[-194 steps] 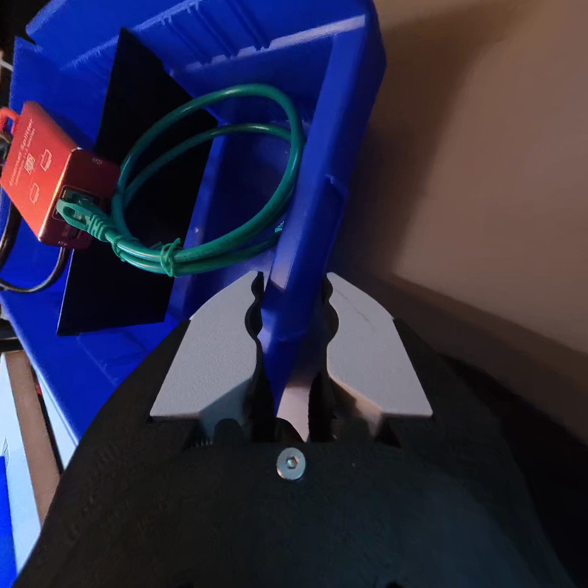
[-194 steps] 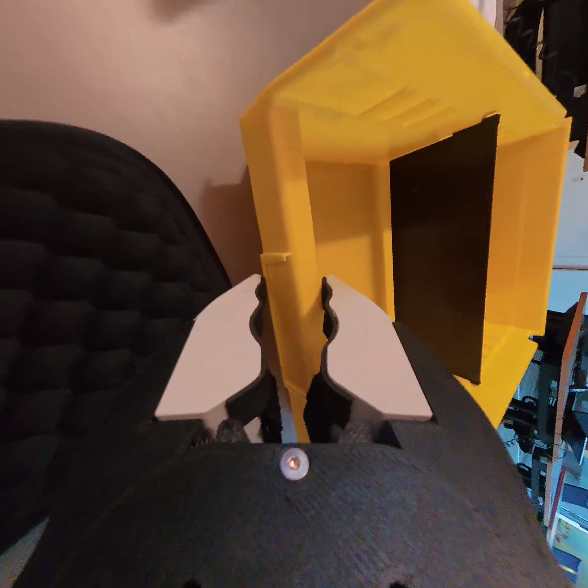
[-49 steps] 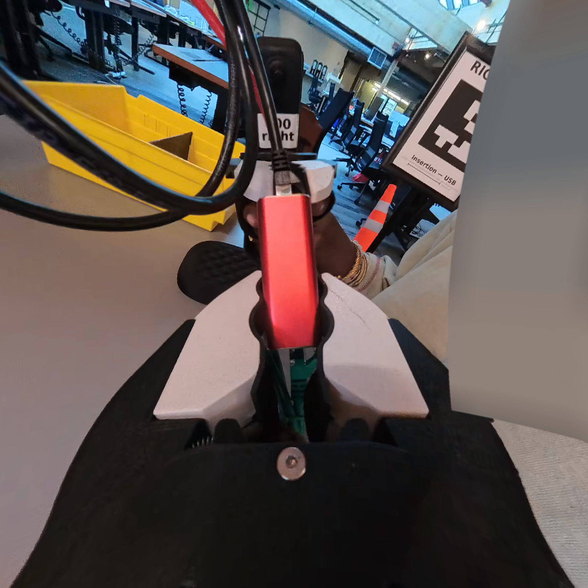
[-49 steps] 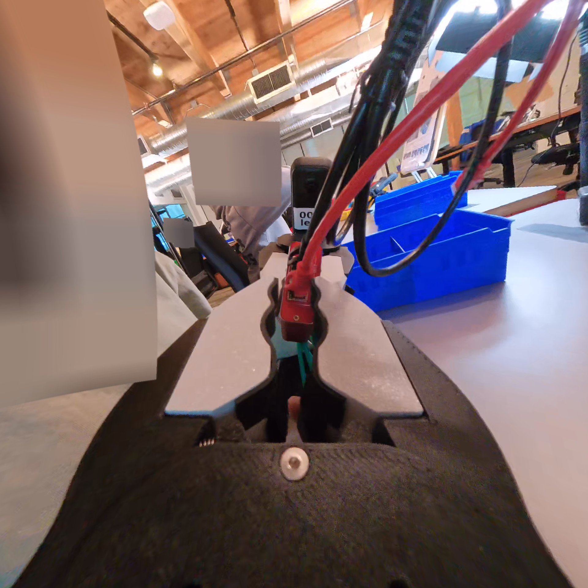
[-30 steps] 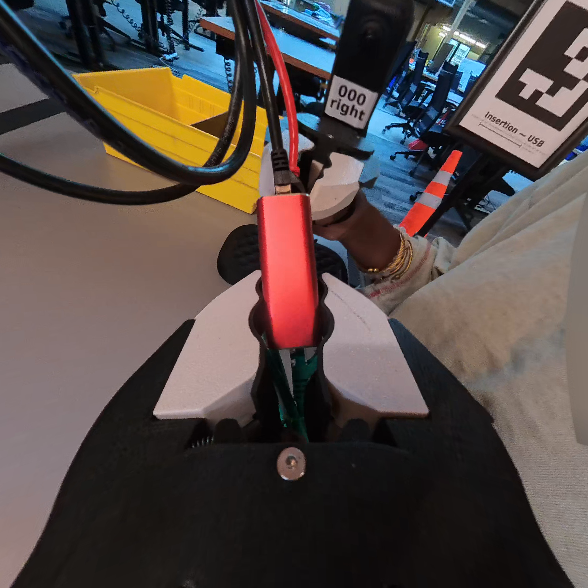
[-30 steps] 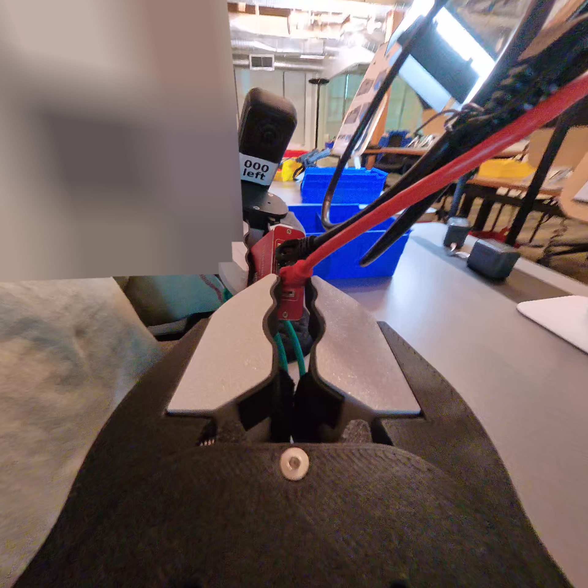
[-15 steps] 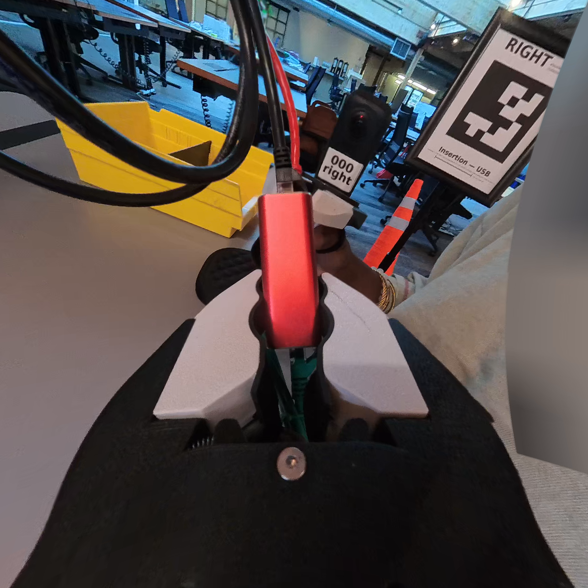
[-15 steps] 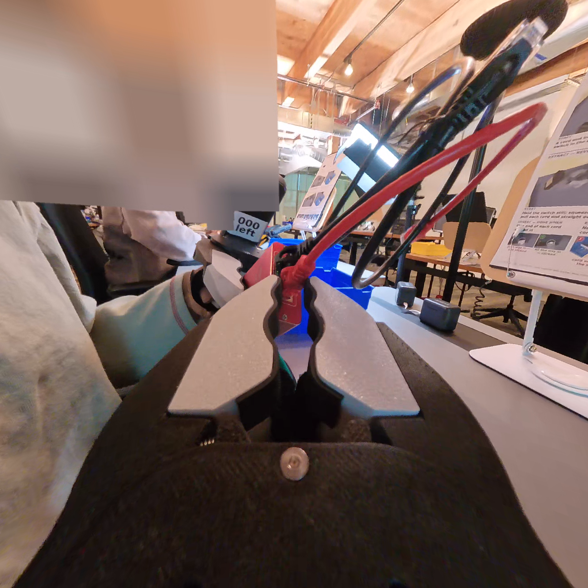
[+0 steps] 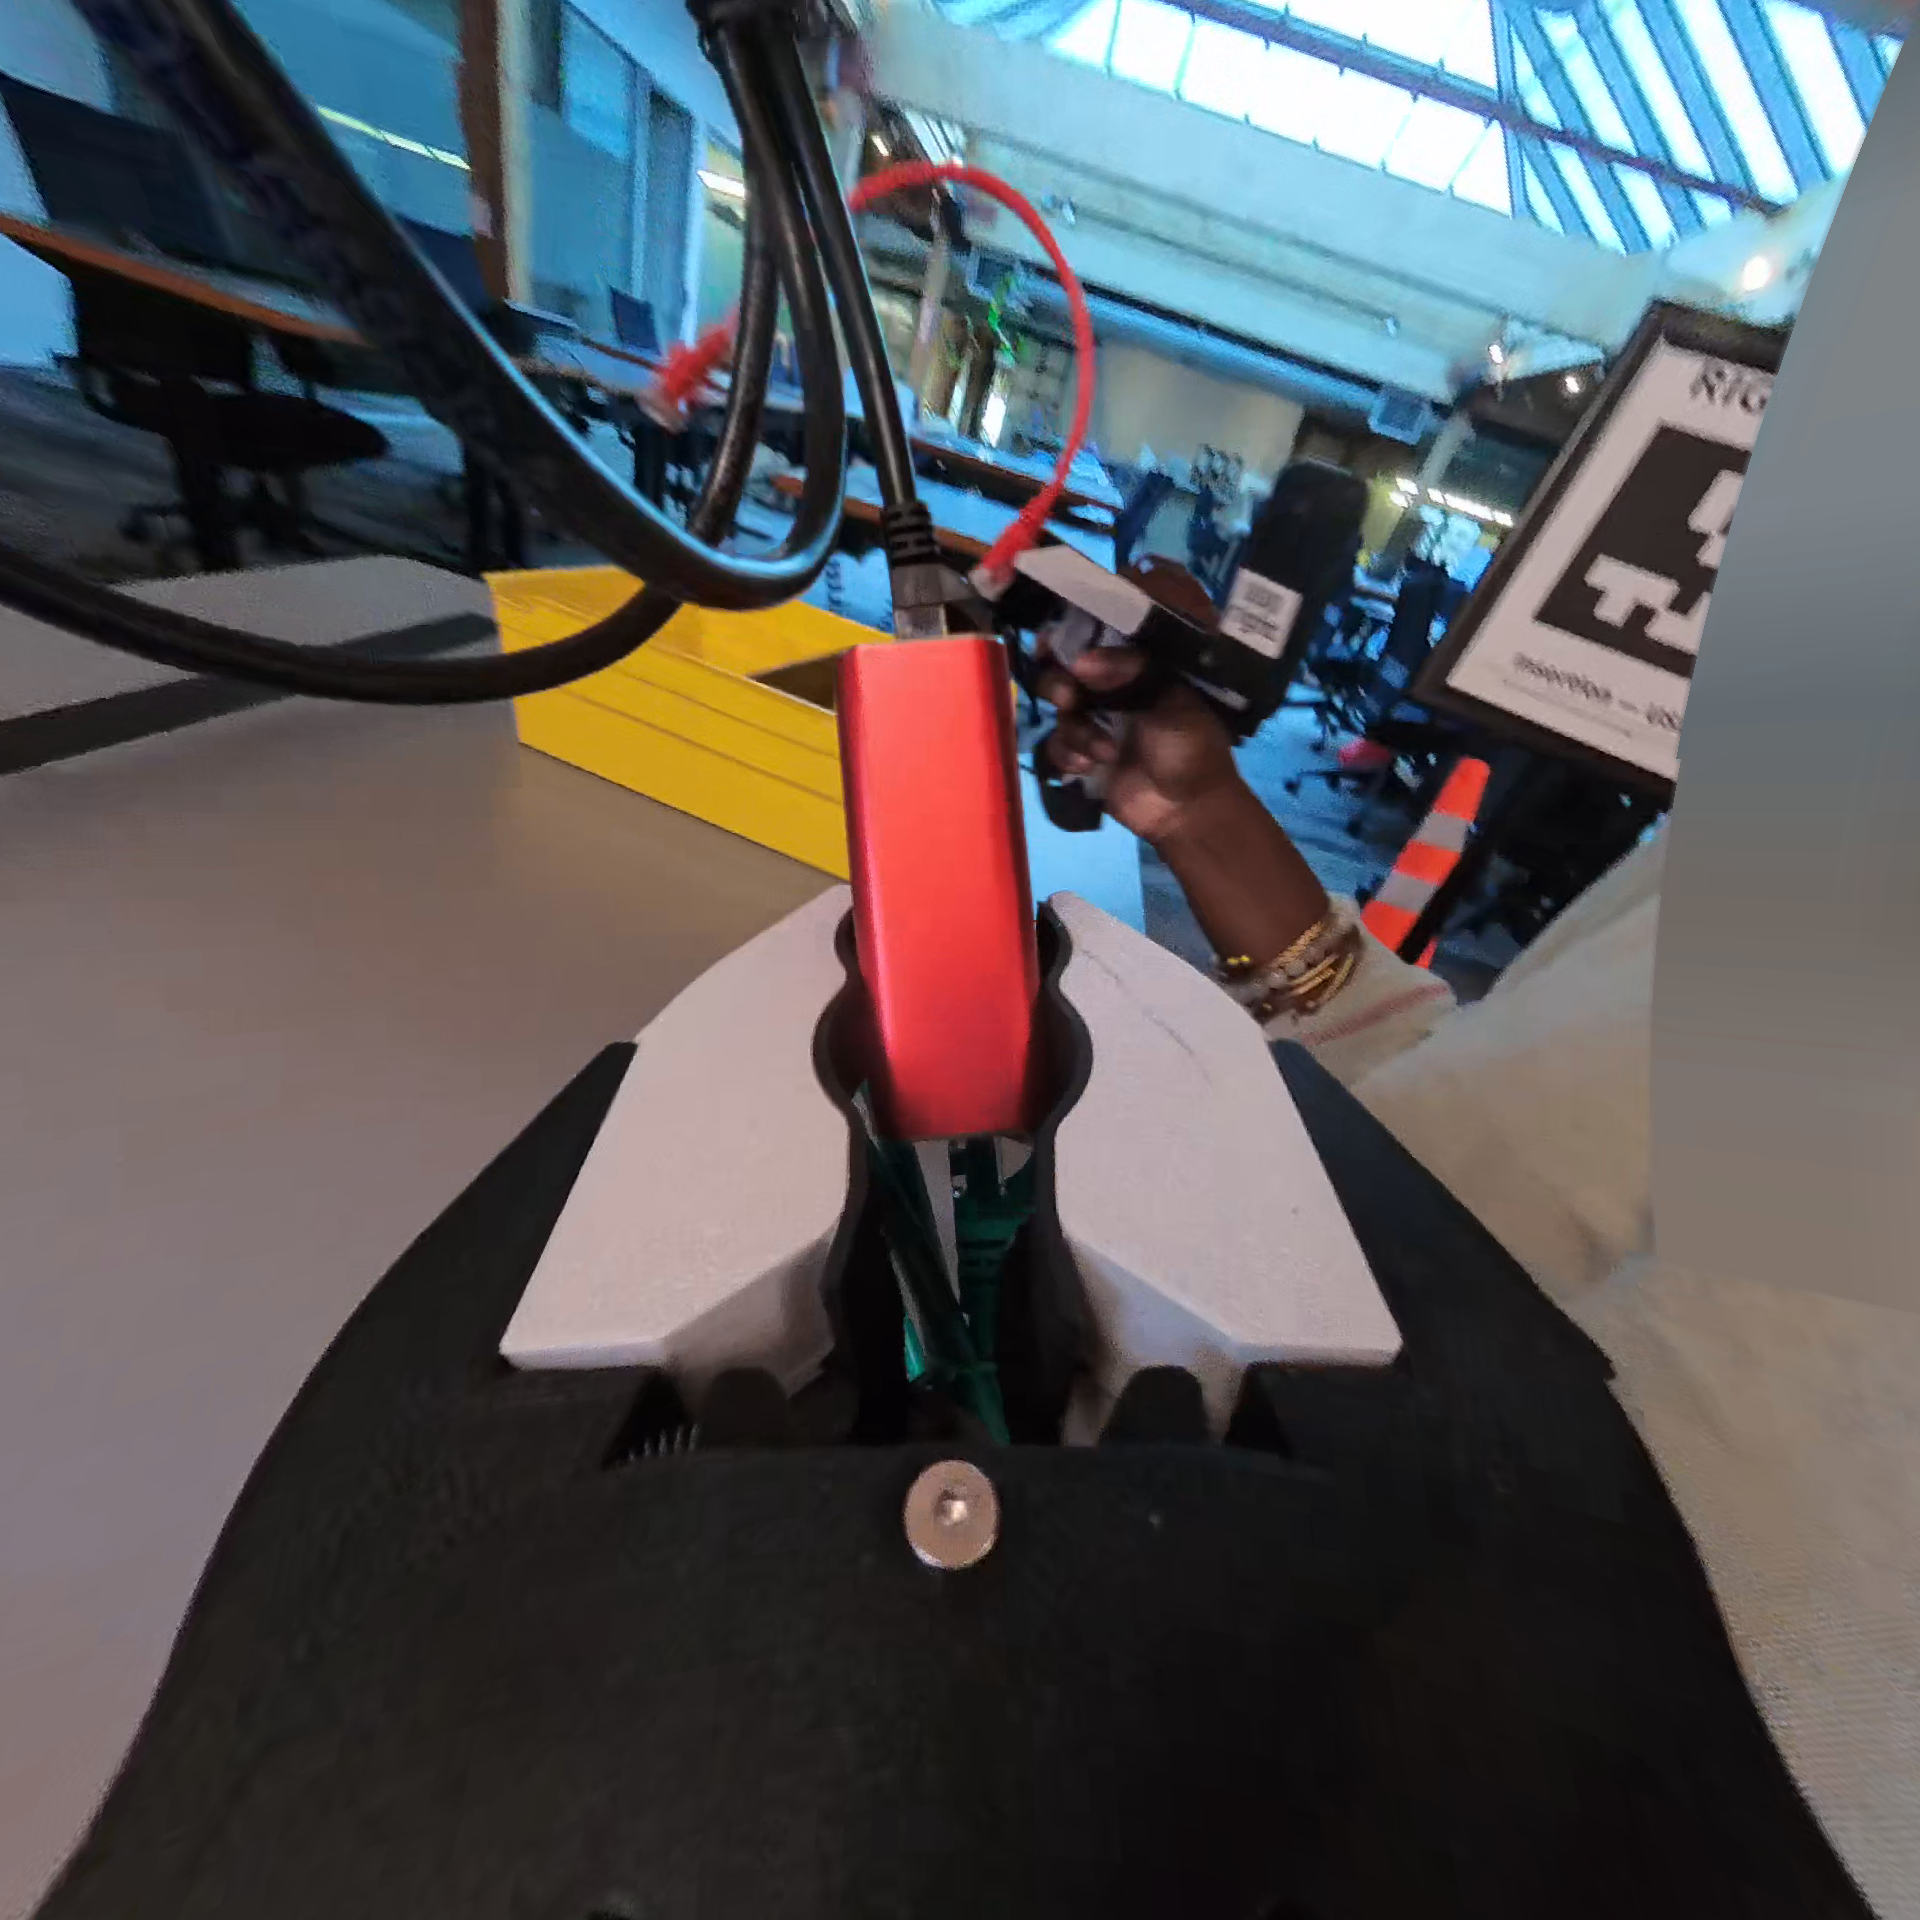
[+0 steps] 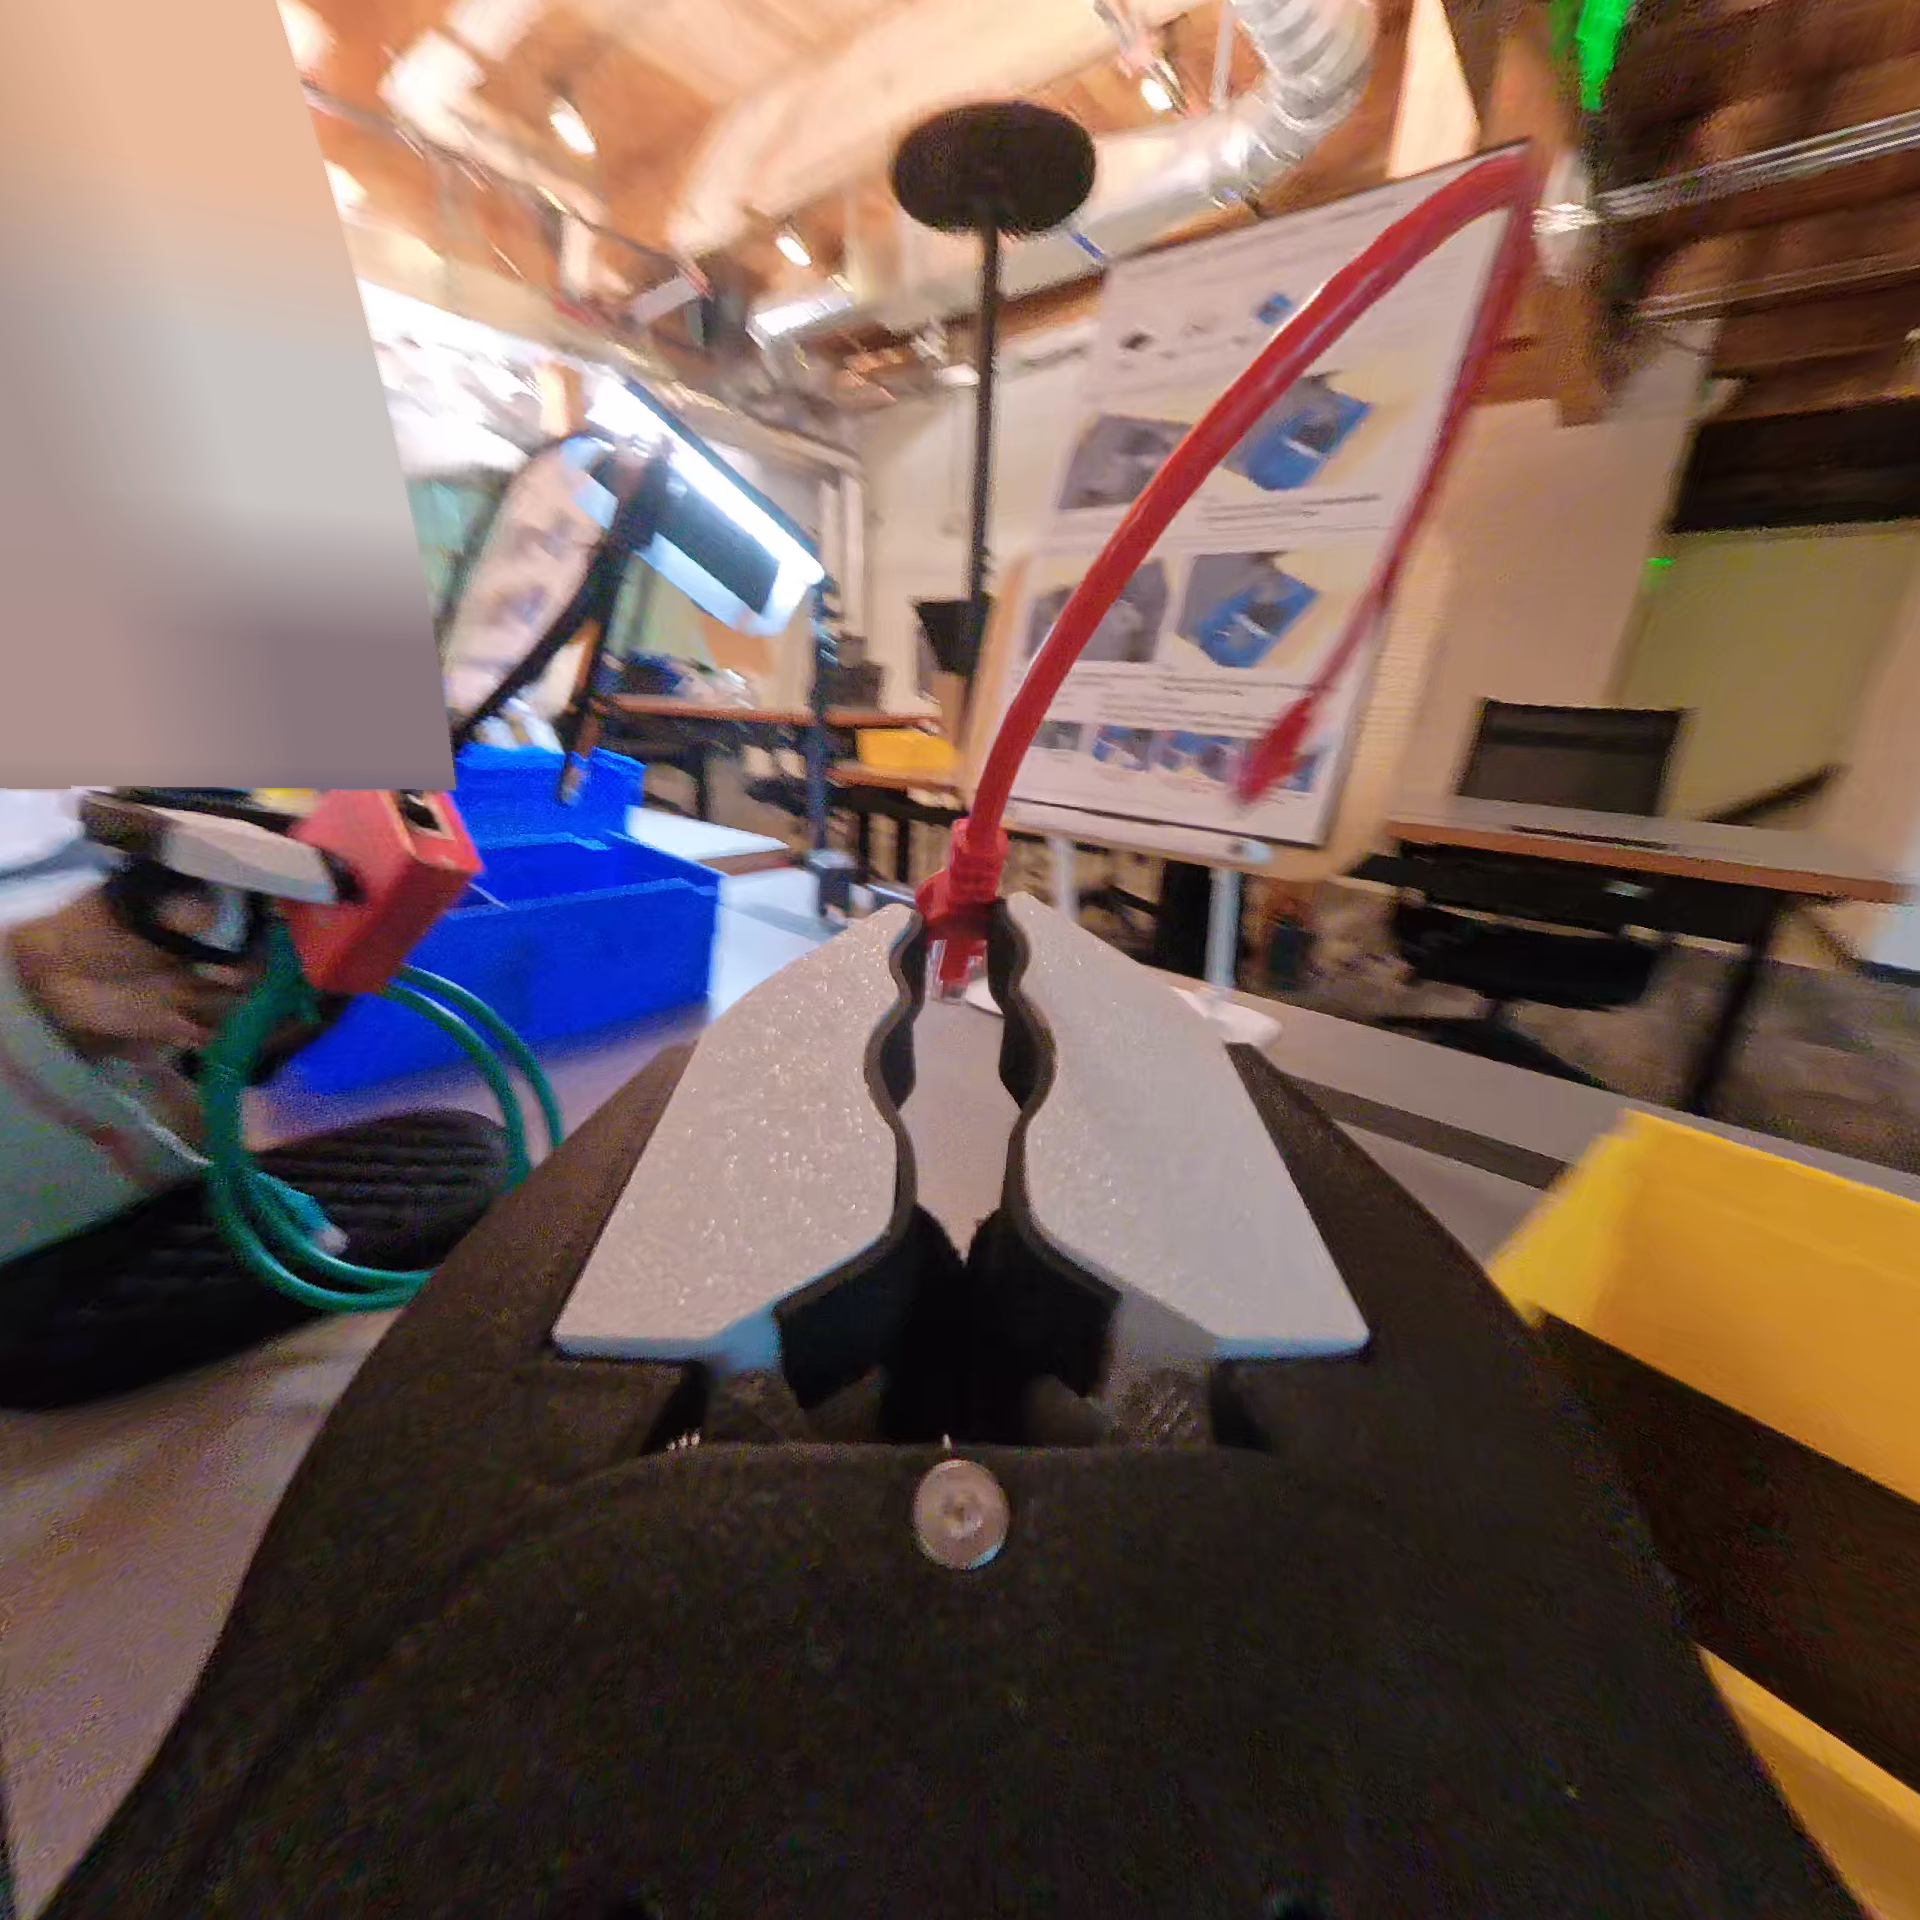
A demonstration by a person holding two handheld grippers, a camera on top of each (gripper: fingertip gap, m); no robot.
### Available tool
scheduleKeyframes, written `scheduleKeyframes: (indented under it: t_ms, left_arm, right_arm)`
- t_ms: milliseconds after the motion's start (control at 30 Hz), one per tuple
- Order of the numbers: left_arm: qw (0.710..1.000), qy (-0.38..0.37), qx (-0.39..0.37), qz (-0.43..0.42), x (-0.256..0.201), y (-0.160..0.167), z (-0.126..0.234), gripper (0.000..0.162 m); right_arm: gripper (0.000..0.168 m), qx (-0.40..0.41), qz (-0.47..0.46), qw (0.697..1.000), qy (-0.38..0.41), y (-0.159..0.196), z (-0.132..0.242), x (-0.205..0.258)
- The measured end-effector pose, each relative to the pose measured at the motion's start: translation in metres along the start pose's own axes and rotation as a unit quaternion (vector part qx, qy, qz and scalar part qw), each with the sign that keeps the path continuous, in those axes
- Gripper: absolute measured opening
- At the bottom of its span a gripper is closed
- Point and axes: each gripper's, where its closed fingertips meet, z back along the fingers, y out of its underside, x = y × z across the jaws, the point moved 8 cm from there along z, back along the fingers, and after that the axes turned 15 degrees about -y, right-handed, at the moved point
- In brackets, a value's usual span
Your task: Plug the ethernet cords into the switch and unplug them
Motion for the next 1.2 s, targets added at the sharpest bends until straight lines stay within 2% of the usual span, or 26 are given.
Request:
scheduleKeyframes:
  t_ms: [100, 200, 267, 333, 500, 700, 867, 1033, 1133, 1200]
  left_arm:
    - [1.0, -0.01, -0.015, 0.013, 0.005, 0.002, 0.006, 0.029]
    - [0.999, -0.027, -0.025, 0.012, 0.007, 0.004, 0.011, 0.029]
    - [0.999, -0.034, -0.03, 0.015, 0.009, 0.005, 0.014, 0.029]
    - [0.999, -0.04, -0.033, 0.016, 0.011, 0.005, 0.016, 0.029]
    - [0.999, -0.041, -0.028, 0.01, 0.011, 0.005, 0.015, 0.029]
    - [0.999, -0.036, -0.027, 0.006, 0.01, 0.005, 0.012, 0.029]
    - [0.999, -0.039, -0.024, 0.006, 0.011, 0.005, 0.012, 0.029]
    - [0.999, -0.043, -0.024, 0.006, 0.013, 0.005, 0.014, 0.029]
    - [0.999, -0.044, -0.023, 0.007, 0.013, 0.005, 0.014, 0.029]
    - [0.999, -0.044, -0.022, 0.007, 0.014, 0.005, 0.014, 0.029]
  right_arm:
    - [0.012, 0.085, 0.053, 0.991, 0.088, -0.012, 0.025, -0.004]
    - [0.012, 0.155, 0.066, 0.97, 0.178, -0.02, 0.051, -0.009]
    - [0.012, 0.2, 0.054, 0.95, 0.234, -0.022, 0.067, -0.013]
    - [0.012, 0.273, 0.042, 0.916, 0.289, -0.019, 0.082, -0.017]
    - [0.012, 0.446, -0.01, 0.82, 0.358, -0.011, 0.106, -0.02]
    - [0.012, 0.491, -0.041, 0.772, 0.401, -0.013, 0.113, -0.029]
    - [0.013, 0.53, -0.097, 0.749, 0.385, 0.013, 0.104, -0.054]
    - [0.014, 0.571, -0.163, 0.742, 0.312, 0.045, 0.076, -0.077]
    - [0.014, 0.569, -0.179, 0.767, 0.237, 0.064, 0.053, -0.084]
    - [0.025, 0.54, -0.193, 0.797, 0.19, 0.072, 0.042, -0.085]
